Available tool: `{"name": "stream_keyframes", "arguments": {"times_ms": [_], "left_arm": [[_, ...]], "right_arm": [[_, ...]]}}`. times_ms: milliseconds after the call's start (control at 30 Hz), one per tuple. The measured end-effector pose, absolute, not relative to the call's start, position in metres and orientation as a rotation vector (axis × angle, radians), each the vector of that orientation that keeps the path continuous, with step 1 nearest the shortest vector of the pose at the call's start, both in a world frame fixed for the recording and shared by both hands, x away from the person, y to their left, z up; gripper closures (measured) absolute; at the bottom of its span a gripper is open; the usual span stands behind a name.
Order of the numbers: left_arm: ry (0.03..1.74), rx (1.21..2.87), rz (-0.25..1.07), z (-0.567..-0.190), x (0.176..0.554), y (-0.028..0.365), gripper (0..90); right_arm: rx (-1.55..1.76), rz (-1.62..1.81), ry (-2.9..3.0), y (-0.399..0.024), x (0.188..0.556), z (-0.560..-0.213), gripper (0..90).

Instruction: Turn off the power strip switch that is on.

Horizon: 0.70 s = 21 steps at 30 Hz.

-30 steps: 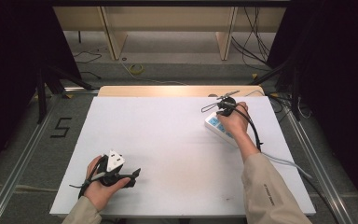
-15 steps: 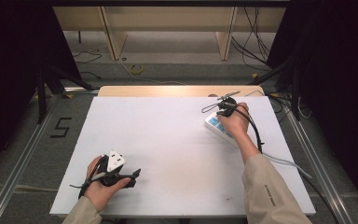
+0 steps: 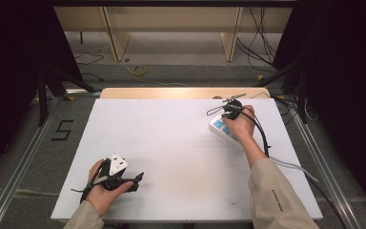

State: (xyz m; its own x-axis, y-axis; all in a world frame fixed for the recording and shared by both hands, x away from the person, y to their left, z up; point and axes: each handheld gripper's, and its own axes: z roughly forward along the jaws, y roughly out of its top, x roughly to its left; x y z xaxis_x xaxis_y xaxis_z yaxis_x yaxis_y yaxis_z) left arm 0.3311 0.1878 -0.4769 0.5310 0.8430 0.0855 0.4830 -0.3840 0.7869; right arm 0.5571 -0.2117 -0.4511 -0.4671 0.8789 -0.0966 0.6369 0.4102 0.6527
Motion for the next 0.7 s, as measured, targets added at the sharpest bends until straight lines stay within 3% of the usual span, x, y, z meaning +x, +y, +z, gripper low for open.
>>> {"name": "stream_keyframes", "arguments": {"times_ms": [700], "left_arm": [[1.071,2.051,0.633,-0.477,0.331,0.187,14.5]], "right_arm": [[1.28,0.831,2.251,-0.215,0.538,-0.438,85.1]]}}
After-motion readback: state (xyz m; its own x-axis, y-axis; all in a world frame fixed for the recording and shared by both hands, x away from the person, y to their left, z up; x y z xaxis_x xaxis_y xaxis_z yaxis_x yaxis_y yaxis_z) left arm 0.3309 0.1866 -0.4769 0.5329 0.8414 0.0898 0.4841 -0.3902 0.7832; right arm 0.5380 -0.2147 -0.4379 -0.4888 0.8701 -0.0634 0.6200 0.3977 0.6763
